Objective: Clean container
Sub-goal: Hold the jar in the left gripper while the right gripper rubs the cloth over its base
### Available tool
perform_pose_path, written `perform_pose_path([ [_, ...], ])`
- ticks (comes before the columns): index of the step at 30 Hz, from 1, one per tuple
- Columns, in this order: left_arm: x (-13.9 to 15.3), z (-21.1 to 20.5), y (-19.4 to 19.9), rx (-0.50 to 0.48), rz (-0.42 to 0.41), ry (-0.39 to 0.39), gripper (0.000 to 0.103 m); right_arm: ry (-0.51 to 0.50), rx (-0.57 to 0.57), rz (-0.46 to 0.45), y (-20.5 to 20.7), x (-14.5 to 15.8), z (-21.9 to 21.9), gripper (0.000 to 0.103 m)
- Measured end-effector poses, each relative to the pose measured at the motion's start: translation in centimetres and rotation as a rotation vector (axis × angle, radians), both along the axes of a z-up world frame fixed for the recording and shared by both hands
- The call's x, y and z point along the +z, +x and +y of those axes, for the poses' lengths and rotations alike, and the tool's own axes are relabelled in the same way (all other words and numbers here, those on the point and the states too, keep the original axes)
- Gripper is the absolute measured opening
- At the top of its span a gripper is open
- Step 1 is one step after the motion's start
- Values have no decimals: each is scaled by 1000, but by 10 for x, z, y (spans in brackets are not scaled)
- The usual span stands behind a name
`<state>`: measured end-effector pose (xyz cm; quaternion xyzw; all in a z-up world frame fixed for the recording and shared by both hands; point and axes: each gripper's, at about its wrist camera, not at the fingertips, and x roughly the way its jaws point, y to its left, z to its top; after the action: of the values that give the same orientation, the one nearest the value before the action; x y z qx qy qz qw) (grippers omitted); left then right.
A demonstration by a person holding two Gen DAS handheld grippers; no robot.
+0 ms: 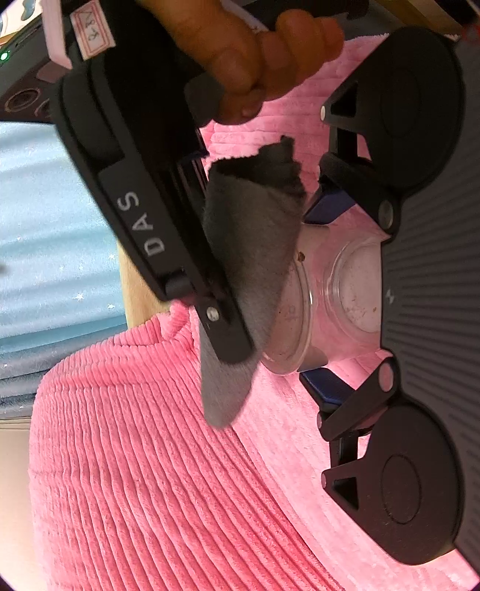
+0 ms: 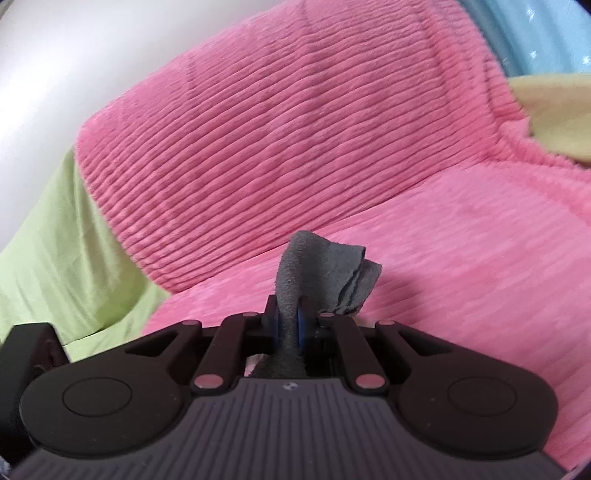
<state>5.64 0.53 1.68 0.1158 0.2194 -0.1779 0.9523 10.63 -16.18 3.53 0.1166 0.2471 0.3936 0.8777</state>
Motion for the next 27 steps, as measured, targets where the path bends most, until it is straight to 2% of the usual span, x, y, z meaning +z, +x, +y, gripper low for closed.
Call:
perform_pose_path([
  [4, 1, 1, 0, -3, 1, -1, 84, 8, -15, 21, -1, -3, -15, 6],
  [8, 1, 2, 0, -2, 4, -4, 84, 3, 38, 43, -11, -3, -26, 7],
  [15, 2, 0, -1, 2, 4, 4, 85, 66, 119, 105, -17, -7, -22, 7],
  [20, 1, 0, -2, 7, 4, 4, 85, 64, 122, 86, -8, -7, 0, 7],
  [27, 2, 0, 0, 2, 3, -5, 84, 22, 15, 17, 6, -4, 5, 6],
])
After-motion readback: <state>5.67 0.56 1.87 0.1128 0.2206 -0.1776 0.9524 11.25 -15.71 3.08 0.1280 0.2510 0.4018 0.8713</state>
